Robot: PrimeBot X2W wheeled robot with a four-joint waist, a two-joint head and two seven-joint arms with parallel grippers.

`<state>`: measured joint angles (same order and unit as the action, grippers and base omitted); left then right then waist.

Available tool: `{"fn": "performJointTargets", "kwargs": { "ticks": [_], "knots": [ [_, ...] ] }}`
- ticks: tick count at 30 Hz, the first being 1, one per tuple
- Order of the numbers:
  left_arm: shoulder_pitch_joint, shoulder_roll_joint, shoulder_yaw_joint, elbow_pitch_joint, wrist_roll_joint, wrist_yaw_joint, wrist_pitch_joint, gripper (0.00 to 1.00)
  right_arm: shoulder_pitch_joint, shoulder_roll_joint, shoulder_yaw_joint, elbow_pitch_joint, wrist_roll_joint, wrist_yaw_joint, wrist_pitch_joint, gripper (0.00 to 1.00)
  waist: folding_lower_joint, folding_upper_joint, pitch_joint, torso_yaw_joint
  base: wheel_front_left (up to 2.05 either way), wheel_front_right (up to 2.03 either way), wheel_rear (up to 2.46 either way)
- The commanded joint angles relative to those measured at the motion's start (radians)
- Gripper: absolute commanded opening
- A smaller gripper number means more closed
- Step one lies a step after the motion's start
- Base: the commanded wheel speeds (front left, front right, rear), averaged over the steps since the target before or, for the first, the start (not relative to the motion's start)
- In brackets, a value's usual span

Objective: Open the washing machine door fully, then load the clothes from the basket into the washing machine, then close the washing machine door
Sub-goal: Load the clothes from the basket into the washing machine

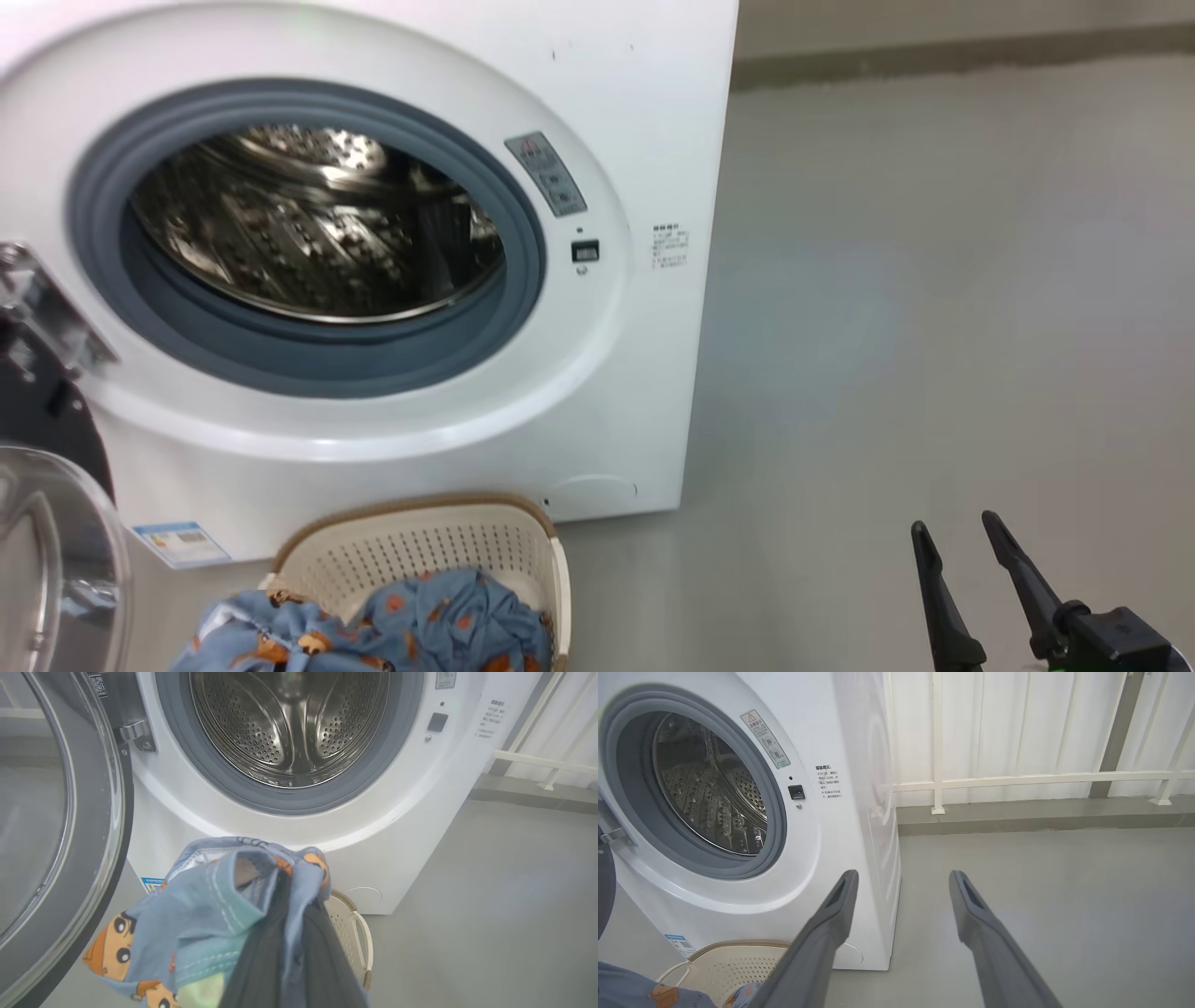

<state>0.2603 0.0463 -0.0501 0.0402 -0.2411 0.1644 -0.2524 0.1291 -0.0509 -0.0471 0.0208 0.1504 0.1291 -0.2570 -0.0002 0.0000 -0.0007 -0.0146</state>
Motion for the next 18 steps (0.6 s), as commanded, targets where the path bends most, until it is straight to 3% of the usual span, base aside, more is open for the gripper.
{"fn": "performJointTargets", "kwargs": {
  "ticks": [1,18],
  "knots": [
    [-0.009,0.004,0.034,-0.040,0.013,0.009,-0.009,0.00,0.001,-0.015,0.022,-0.022,-0.005,0.002,-0.005,1.00,0.0002,0.0000,-0.036,0.011,0.00,0.00,0.00],
    [0.023,0.004,0.037,-0.090,0.001,0.017,-0.009,0.00,0.016,-0.008,0.029,-0.014,0.001,0.002,-0.005,1.00,0.0002,0.0000,-0.053,-0.008,0.00,0.00,0.00]
  ]
}}
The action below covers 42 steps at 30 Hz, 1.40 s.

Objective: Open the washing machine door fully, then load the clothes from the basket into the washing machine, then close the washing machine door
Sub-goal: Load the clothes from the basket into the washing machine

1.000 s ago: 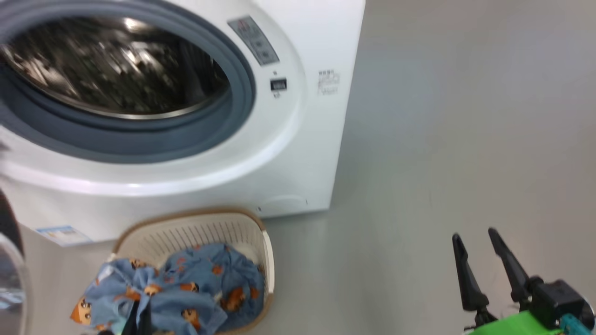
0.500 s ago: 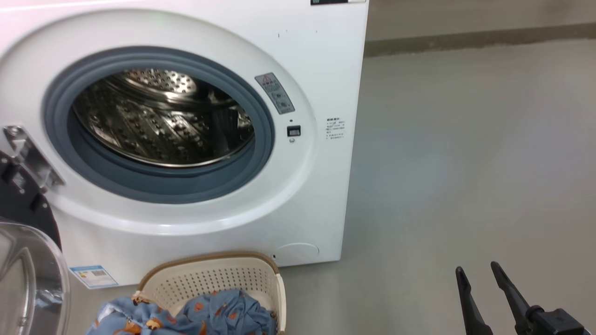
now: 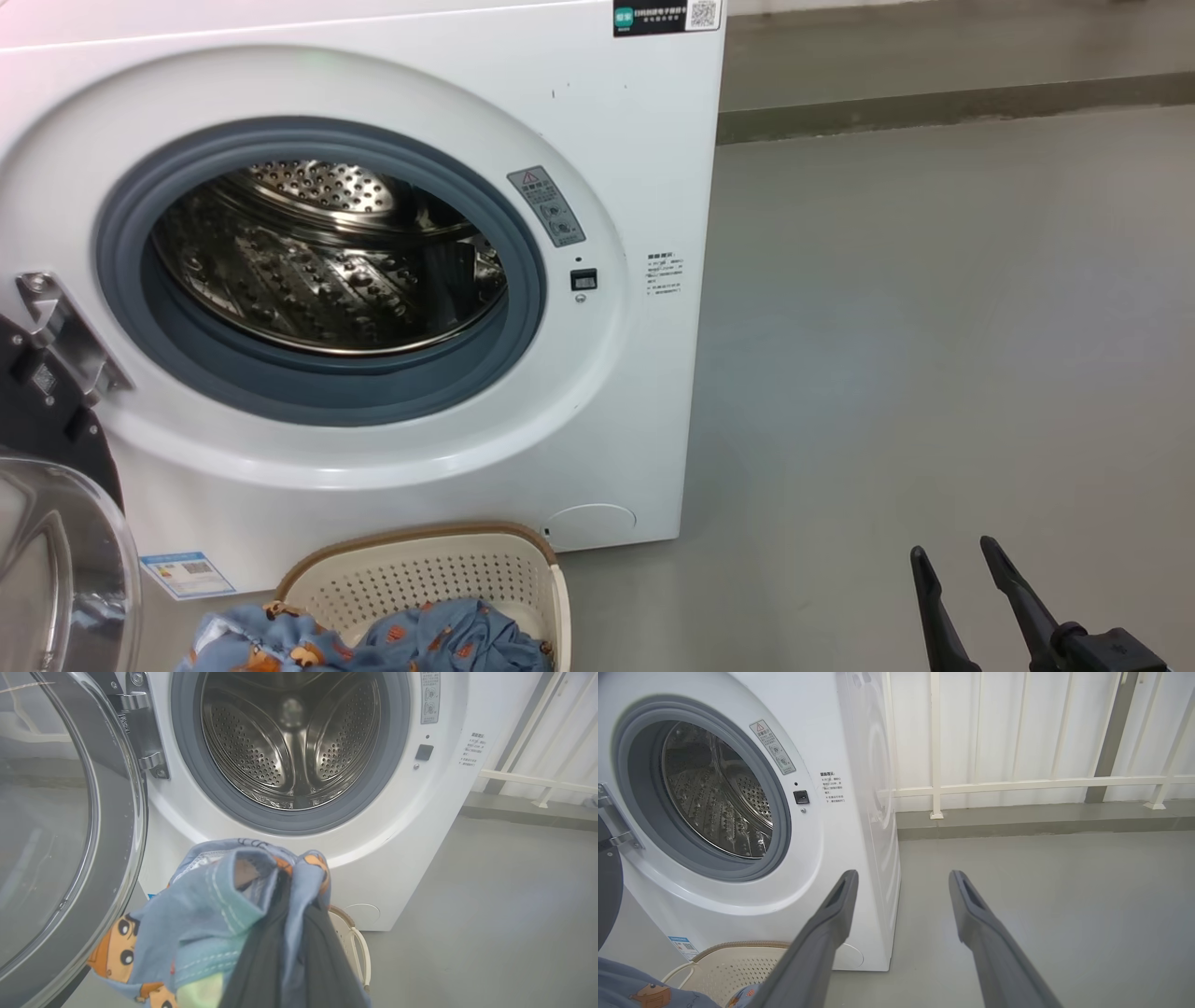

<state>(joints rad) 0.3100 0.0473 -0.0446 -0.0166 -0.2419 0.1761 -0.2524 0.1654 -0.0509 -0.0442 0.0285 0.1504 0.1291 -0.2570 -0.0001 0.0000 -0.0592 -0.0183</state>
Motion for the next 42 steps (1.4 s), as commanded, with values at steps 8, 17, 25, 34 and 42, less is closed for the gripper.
{"fn": "performJointTargets", "kwargs": {
  "ticks": [8,17,25,34,42],
  "knots": [
    [-0.082,0.003,0.027,-0.024,-0.021,0.003,-0.009,0.00,-0.027,-0.004,0.032,-0.023,0.003,0.002,-0.005,1.00,0.0001,0.0000,0.032,-0.028,0.00,0.00,0.00],
    [-0.260,0.003,0.030,0.037,-0.007,-0.019,-0.009,0.00,-0.048,-0.001,0.033,-0.022,0.008,0.002,-0.005,1.00,0.0001,0.0000,0.092,-0.082,0.00,0.00,0.00],
    [-0.532,0.064,0.083,0.141,0.024,-0.033,-0.009,0.00,-0.109,0.000,0.051,-0.035,0.029,0.002,-0.005,1.00,0.0001,0.0000,0.222,-0.142,0.00,0.00,0.00],
    [-0.888,0.201,0.124,0.367,0.055,-0.041,-0.007,0.00,-0.204,0.001,0.093,-0.045,0.053,0.002,-0.005,1.00,0.0001,0.0000,0.422,-0.229,0.00,0.00,0.00],
    [-1.166,0.322,0.115,0.581,0.092,-0.072,-0.008,0.00,-0.254,0.001,0.130,-0.050,0.064,0.002,-0.005,1.00,0.0001,0.0000,0.568,-0.290,0.00,0.00,0.00]
  ]
}}
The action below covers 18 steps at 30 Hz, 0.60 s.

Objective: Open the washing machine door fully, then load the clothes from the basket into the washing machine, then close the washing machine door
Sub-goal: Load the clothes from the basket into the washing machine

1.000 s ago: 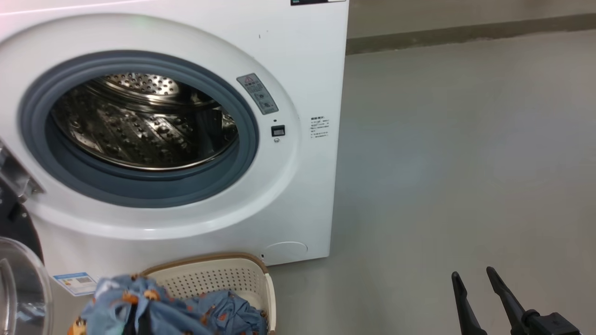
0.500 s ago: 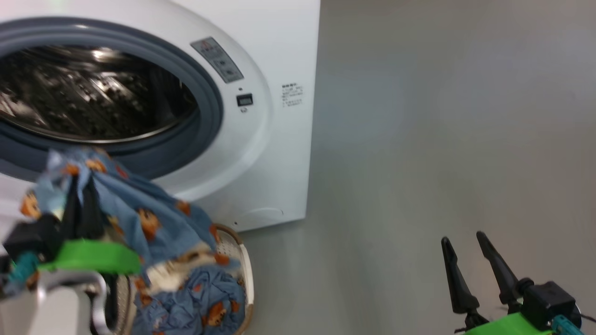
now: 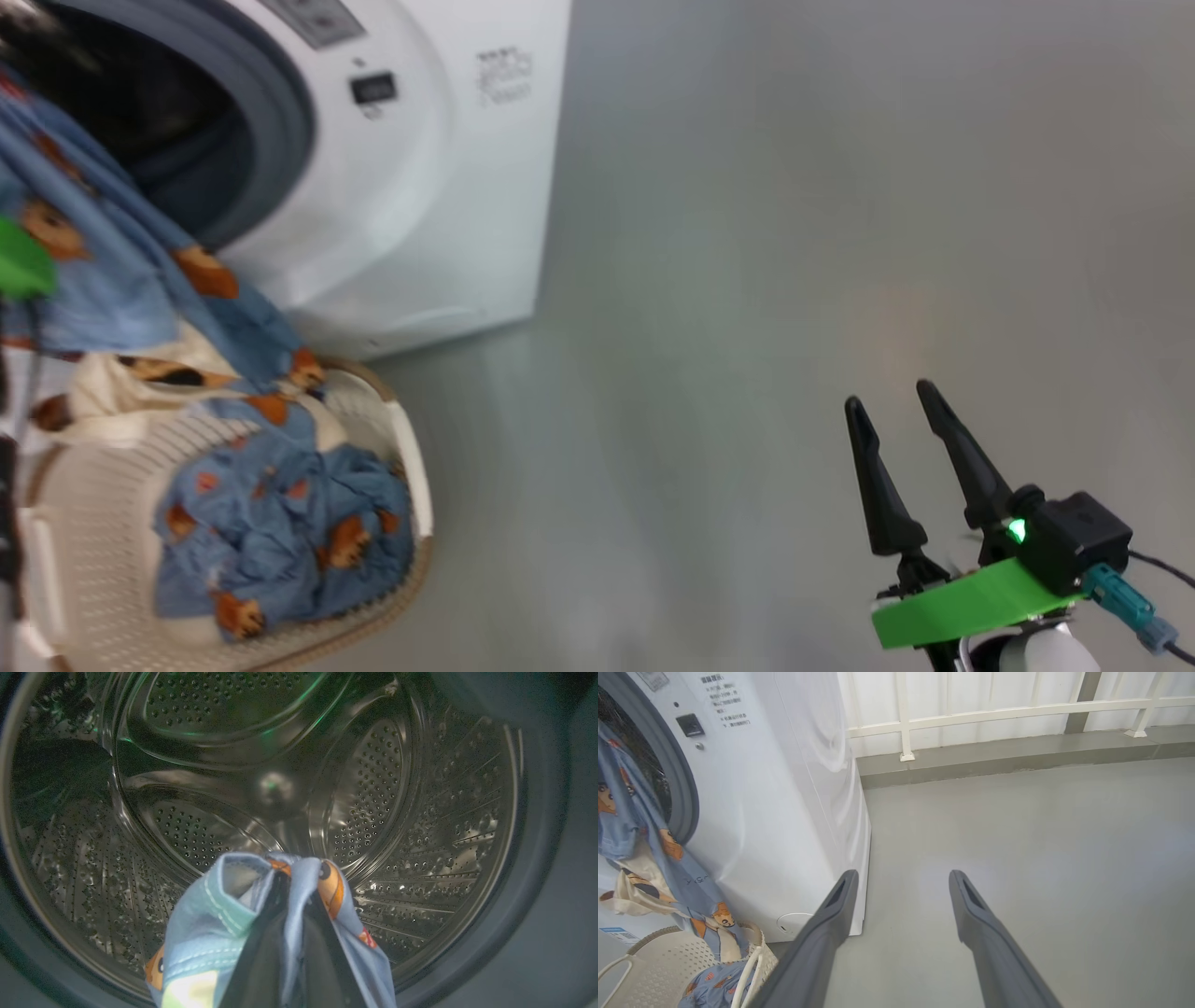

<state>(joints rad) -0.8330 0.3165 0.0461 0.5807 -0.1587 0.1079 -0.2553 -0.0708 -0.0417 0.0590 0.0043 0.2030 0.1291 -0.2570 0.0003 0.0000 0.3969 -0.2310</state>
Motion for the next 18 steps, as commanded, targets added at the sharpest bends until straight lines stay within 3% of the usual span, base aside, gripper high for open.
{"fn": "performJointTargets", "kwargs": {
  "ticks": [1,9,18],
  "knots": [
    [-0.049,0.062,0.023,0.009,0.012,-0.007,-0.006,0.00,-0.023,-0.009,0.030,-0.027,0.012,0.002,-0.005,1.00,-0.0003,0.0000,0.124,-0.082,0.00,0.00,0.00],
    [-0.187,0.116,0.030,0.154,0.018,-0.015,-0.006,0.00,-0.033,-0.009,0.064,-0.030,0.004,0.002,-0.005,1.00,-0.0003,0.0000,0.167,-0.112,0.00,0.00,0.00],
    [-0.348,0.155,0.059,0.203,0.007,-0.028,-0.006,0.00,-0.014,-0.009,0.088,-0.051,-0.017,0.002,-0.005,1.00,-0.0003,0.0000,0.238,-0.134,0.00,0.00,0.00]
  ]
}}
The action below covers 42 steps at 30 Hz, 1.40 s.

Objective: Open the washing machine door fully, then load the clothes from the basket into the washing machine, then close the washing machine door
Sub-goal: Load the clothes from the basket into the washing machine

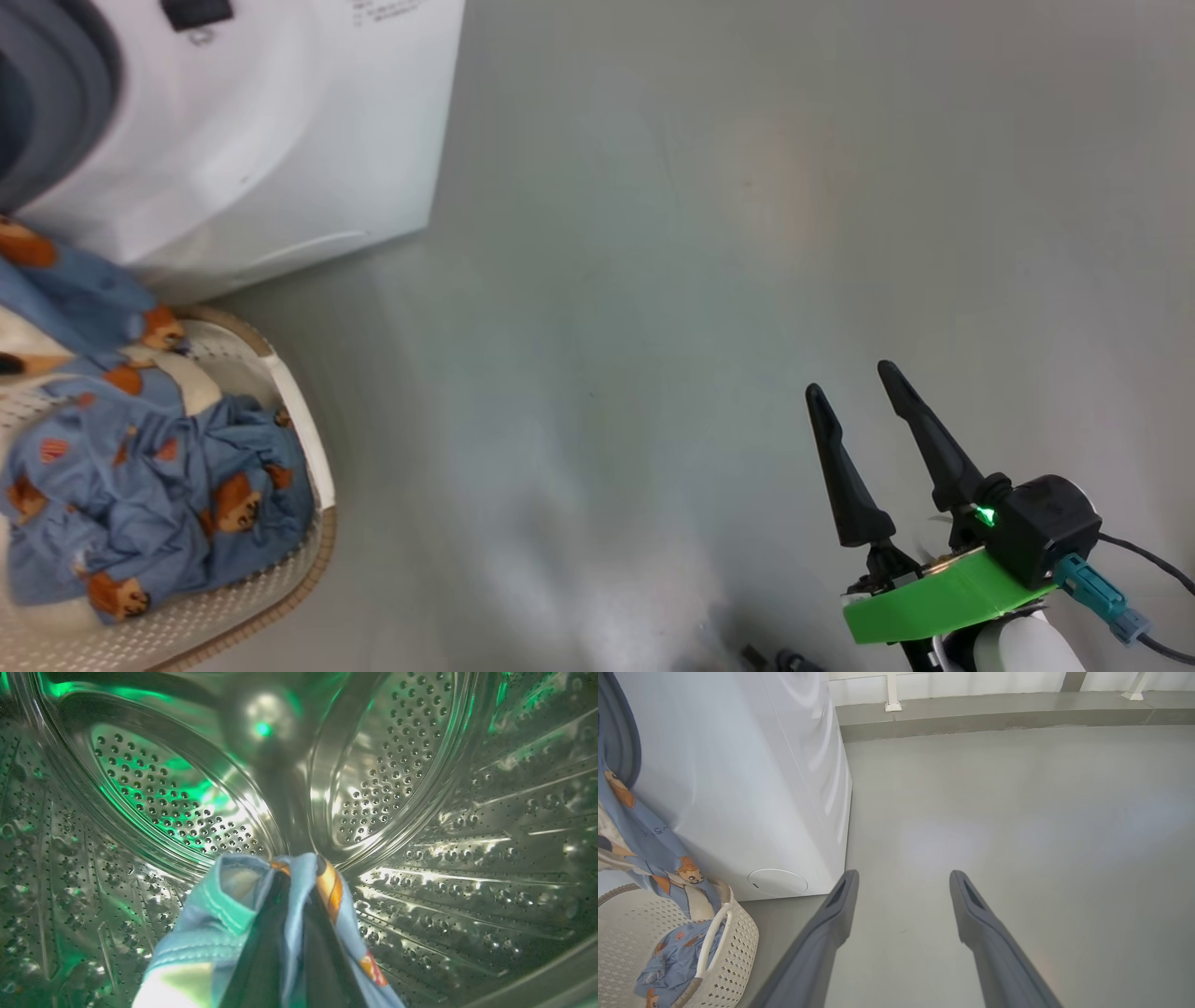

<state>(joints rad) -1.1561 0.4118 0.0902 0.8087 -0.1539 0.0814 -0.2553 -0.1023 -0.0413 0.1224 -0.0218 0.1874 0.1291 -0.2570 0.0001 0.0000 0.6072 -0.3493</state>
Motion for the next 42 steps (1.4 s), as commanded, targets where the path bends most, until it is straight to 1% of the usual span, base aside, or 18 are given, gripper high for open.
{"fn": "performJointTargets", "kwargs": {
  "ticks": [1,6,11,13,14,16,17,18,19,24,28,34,38,42],
  "knots": [
    [-0.050,0.062,0.017,-0.024,0.000,-0.004,-0.006,0.00,0.019,-0.009,0.024,-0.028,0.001,0.002,-0.005,1.00,-0.0001,0.0000,0.039,-0.017,0.00,0.00,0.00],
    [-0.155,0.066,0.019,-0.030,0.008,0.004,-0.006,0.00,0.022,-0.009,0.021,-0.039,0.008,0.002,-0.005,1.00,-0.0001,0.0000,0.089,-0.015,0.00,0.00,0.00],
    [-0.183,0.060,0.001,0.050,0.026,0.017,-0.006,0.00,0.016,-0.009,0.012,-0.043,0.026,0.002,-0.005,1.00,-0.0001,0.0000,0.103,-0.005,0.00,0.00,0.00],
    [-0.184,0.053,-0.005,0.091,0.031,0.027,-0.006,0.17,0.014,-0.009,0.012,-0.040,0.030,0.002,-0.005,1.00,-0.0001,0.0000,0.101,0.006,0.00,0.00,0.00],
    [-0.186,0.048,-0.010,0.116,0.032,0.027,-0.006,0.32,0.012,-0.009,0.011,-0.039,0.032,0.002,-0.005,1.00,-0.0001,0.0000,0.099,0.012,0.00,0.00,0.00],
    [-0.194,0.037,-0.011,0.151,0.026,0.030,-0.006,0.56,0.004,-0.009,0.010,-0.038,0.035,0.002,-0.005,1.00,-0.0001,0.0000,0.092,0.024,0.00,0.00,0.00],
    [-0.198,0.031,-0.014,0.172,0.024,0.031,-0.004,0.78,0.001,-0.009,0.010,-0.037,0.035,0.002,-0.005,1.00,-0.0001,0.0000,0.088,0.030,0.00,0.00,0.00],
    [-0.202,0.026,-0.016,0.187,0.022,0.030,-0.004,0.94,-0.004,-0.009,0.011,-0.036,0.035,0.002,-0.005,1.00,-0.0001,0.0000,0.085,0.035,0.00,0.00,0.00],
    [-0.206,0.022,-0.018,0.200,0.021,0.031,-0.004,1.00,-0.008,-0.009,0.014,-0.034,0.034,0.002,-0.005,1.00,-0.0001,0.0000,0.080,0.041,0.00,0.00,0.00],
    [-0.221,-0.001,-0.016,0.256,0.004,0.035,-0.005,1.00,-0.021,-0.009,0.009,-0.023,0.031,0.002,-0.005,1.00,-0.0001,0.0000,0.048,0.064,0.00,0.00,0.00],
    [-0.213,-0.018,-0.023,0.269,0.004,0.042,-0.006,1.00,-0.023,-0.009,0.009,-0.016,0.029,0.002,-0.005,1.00,-0.0001,0.0000,0.027,0.076,0.00,0.00,0.00],
    [-0.151,-0.061,-0.014,0.218,-0.007,0.077,-0.006,1.00,-0.024,-0.009,0.005,-0.006,0.031,0.002,-0.005,1.00,-0.0001,0.0000,-0.010,0.104,0.00,0.00,0.00],
    [-0.100,-0.095,-0.015,0.175,-0.008,0.086,-0.006,1.00,-0.025,-0.009,0.002,0.000,0.026,0.002,-0.005,1.00,-0.0001,0.0000,-0.028,0.131,0.00,0.00,0.00],
    [-0.050,-0.119,-0.012,0.125,-0.012,0.085,-0.006,1.00,-0.034,-0.009,0.002,0.001,0.019,0.002,-0.005,1.00,-0.0001,0.0000,-0.034,0.153,0.00,0.00,0.00]
  ]
}}
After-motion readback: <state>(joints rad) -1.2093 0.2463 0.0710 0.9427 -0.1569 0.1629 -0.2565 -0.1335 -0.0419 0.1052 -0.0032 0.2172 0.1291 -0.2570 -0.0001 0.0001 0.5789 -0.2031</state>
